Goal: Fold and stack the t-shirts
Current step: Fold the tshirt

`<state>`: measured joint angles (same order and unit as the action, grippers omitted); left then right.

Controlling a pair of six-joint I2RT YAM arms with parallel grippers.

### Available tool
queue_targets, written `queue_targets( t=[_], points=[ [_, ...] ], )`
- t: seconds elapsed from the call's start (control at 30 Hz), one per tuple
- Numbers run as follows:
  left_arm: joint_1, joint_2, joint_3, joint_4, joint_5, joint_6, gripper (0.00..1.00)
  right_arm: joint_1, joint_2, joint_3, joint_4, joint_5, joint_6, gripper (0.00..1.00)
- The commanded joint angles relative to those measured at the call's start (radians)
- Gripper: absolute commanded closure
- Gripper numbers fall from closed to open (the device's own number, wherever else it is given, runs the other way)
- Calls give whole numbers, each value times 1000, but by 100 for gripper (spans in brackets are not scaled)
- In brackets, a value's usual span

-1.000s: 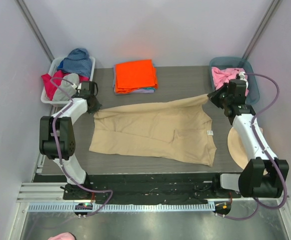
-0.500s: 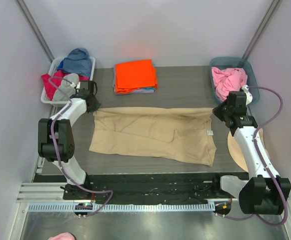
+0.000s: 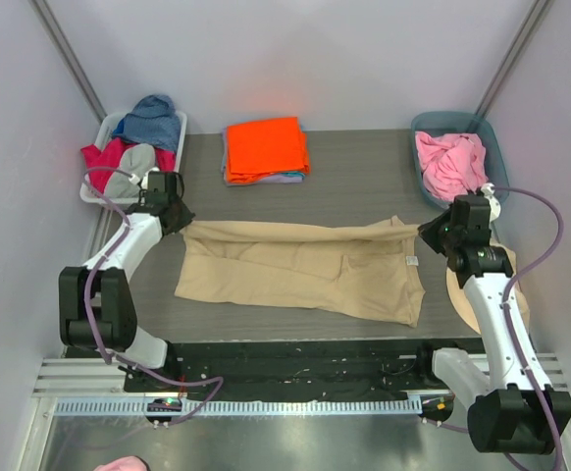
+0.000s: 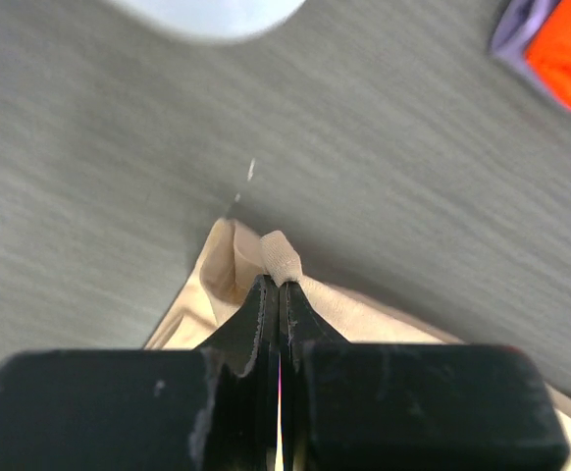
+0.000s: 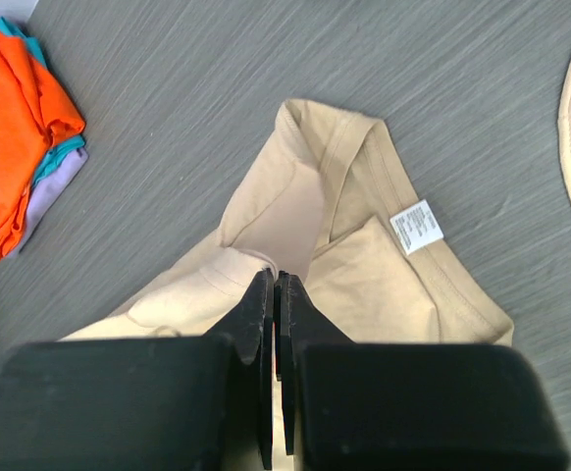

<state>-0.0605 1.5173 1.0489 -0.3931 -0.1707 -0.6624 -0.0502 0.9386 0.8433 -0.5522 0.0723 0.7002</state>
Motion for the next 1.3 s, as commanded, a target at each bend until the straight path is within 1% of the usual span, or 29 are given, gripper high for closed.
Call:
queue_targets(
  t=[0.0, 0.17, 0.2, 0.33, 0.47, 0.8, 1.0, 1.17, 1.27],
  points=[
    [8, -69, -62, 39, 14, -40, 100, -8, -52, -3, -46, -38, 18, 99],
    [7, -91, -113, 51, 19, -65, 100, -8, -109, -39, -97, -60, 28, 99],
    [7, -94, -125, 56, 17, -63, 100, -8, -116, -55, -103, -101, 30, 99],
    [8, -89, -142, 57, 11, -65, 100, -8, -158, -101, -133, -141, 39, 99],
    [7, -91, -147, 60, 10, -66, 100, -8, -217, -127, -166, -140, 39, 99],
    [7, -60, -182, 63, 31, -95, 99, -8, -284, -185, -229, -177, 42, 99],
    [7, -80, -233, 62, 60, -141, 96, -8, -304, -210, -253, -167, 44, 98],
    [7, -147, -315, 63, 94, -187, 91, -8, -305, -227, -265, -170, 51, 98],
    [7, -193, -345, 59, 82, -194, 89, -8, -311, -239, -284, -169, 56, 98]
  ],
)
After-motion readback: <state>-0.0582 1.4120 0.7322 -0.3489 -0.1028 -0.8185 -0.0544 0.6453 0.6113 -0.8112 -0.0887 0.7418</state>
